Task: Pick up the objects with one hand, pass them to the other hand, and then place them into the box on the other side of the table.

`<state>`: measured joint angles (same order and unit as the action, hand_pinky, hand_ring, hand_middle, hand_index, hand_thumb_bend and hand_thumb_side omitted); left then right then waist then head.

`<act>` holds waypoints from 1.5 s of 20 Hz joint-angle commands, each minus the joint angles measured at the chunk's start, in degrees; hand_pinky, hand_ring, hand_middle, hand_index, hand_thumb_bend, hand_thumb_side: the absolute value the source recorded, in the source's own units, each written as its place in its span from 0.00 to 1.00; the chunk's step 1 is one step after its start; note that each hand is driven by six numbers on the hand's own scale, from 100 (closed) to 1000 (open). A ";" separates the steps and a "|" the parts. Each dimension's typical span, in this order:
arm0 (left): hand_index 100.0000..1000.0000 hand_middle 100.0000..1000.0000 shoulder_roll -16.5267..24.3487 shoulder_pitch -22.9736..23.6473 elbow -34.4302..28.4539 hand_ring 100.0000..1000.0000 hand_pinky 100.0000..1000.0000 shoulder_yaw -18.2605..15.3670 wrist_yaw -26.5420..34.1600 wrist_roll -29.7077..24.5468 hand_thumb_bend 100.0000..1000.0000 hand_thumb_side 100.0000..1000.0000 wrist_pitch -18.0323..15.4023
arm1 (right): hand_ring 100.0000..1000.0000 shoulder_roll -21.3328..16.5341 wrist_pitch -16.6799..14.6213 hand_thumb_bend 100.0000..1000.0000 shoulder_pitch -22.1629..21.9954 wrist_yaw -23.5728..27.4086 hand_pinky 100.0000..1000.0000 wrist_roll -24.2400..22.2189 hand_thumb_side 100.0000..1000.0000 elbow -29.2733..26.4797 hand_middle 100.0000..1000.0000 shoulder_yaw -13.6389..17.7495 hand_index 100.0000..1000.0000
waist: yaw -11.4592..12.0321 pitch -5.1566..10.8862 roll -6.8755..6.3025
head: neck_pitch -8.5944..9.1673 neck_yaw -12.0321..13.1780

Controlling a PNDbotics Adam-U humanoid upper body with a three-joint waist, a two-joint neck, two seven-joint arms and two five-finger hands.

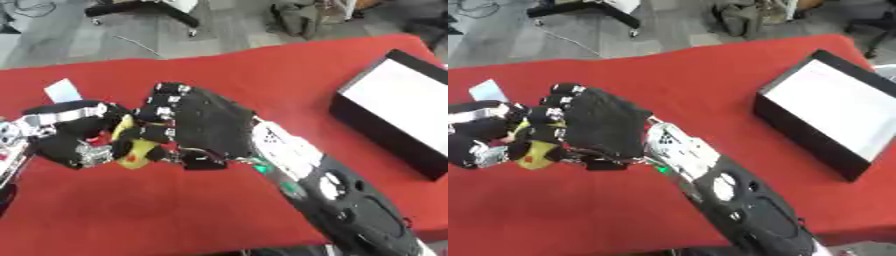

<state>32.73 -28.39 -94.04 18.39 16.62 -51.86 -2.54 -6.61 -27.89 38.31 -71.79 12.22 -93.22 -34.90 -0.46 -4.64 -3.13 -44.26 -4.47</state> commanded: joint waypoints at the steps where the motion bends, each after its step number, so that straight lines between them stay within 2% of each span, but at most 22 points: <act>1: 0.64 0.50 0.49 -0.36 -1.69 0.54 0.67 -1.69 2.00 -0.10 0.17 0.67 -0.05 | 0.47 -0.48 1.02 0.00 0.45 0.93 0.55 2.62 0.00 0.49 0.35 0.84 0.17 | -0.06 0.58 -0.11 | 0.14 -0.18; 6: 0.67 0.53 0.92 0.81 -0.94 0.56 0.68 -4.11 2.95 -0.10 0.26 0.77 -0.47 | 0.46 -1.04 1.97 0.00 0.17 2.75 0.55 6.93 0.00 0.30 0.33 1.28 0.14 | -0.17 0.53 -0.09 | 0.14 -0.33; 12: 0.68 0.54 1.08 2.15 0.22 0.57 0.68 -7.19 4.69 0.75 0.28 0.84 -0.07 | 0.46 -1.79 3.34 0.00 -0.46 4.29 0.55 11.70 0.00 0.40 0.32 2.07 0.14 | -0.26 0.47 -0.02 | 0.14 -0.56; 14: 0.68 0.54 1.32 2.50 0.46 0.57 0.68 -8.83 4.44 2.24 0.27 0.85 -0.15 | 0.46 -2.15 4.05 0.00 -0.83 4.79 0.55 12.41 0.00 0.28 0.32 2.62 0.14 | -0.29 0.51 0.03 | 0.14 -0.64; 17: 0.67 0.52 2.59 2.93 1.92 0.56 0.67 -12.54 2.52 4.88 0.19 0.82 -0.77 | 0.47 -3.62 6.08 0.00 -1.52 6.41 0.56 12.98 0.00 -0.74 0.31 4.61 0.15 | -0.28 0.71 0.15 | 0.14 -0.97; 22: 0.67 0.53 3.21 4.60 6.24 0.56 0.67 -20.40 -2.26 9.76 0.09 0.78 -2.17 | 0.48 -8.41 10.85 0.00 -3.35 11.08 0.56 14.07 0.00 -2.42 0.30 10.17 0.14 | -0.40 1.01 0.51 | 0.14 -3.67; 24: 0.67 0.53 2.20 6.51 5.93 0.57 0.68 -23.46 -6.54 17.23 0.08 0.79 -3.26 | 0.48 -12.74 15.30 0.00 -3.35 15.44 0.56 13.87 0.00 -2.64 0.29 13.94 0.14 | -0.63 1.00 0.75 | 0.14 -5.54; 26: 0.67 0.53 0.65 8.86 4.56 0.57 0.67 -24.65 -10.11 22.88 0.06 0.80 -4.08 | 0.49 -16.98 20.94 0.00 -4.04 21.42 0.55 12.77 0.00 -0.89 0.27 18.11 0.14 | -0.78 0.95 0.95 | 0.14 -7.58; 28: 0.67 0.53 -0.98 11.19 3.73 0.57 0.67 -25.97 -12.09 25.65 0.06 0.80 -4.48 | 0.49 -21.13 26.11 0.00 -4.45 27.18 0.55 12.58 0.00 3.78 0.25 22.17 0.16 | -0.66 0.89 1.13 | 0.14 -9.62; 30: 0.67 0.53 -2.36 13.12 3.51 0.56 0.67 -27.26 -13.54 27.32 0.05 0.81 -4.28 | 0.50 -24.69 29.40 0.00 -4.40 30.85 0.55 12.84 0.00 10.05 0.25 25.56 0.18 | -0.42 0.89 1.32 | 0.14 -11.28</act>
<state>29.91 -14.87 -89.28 -7.34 4.19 -26.11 -6.71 -27.91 -0.75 33.08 -43.60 24.96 -85.19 -11.97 -0.93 -4.63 -1.90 -44.27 -14.69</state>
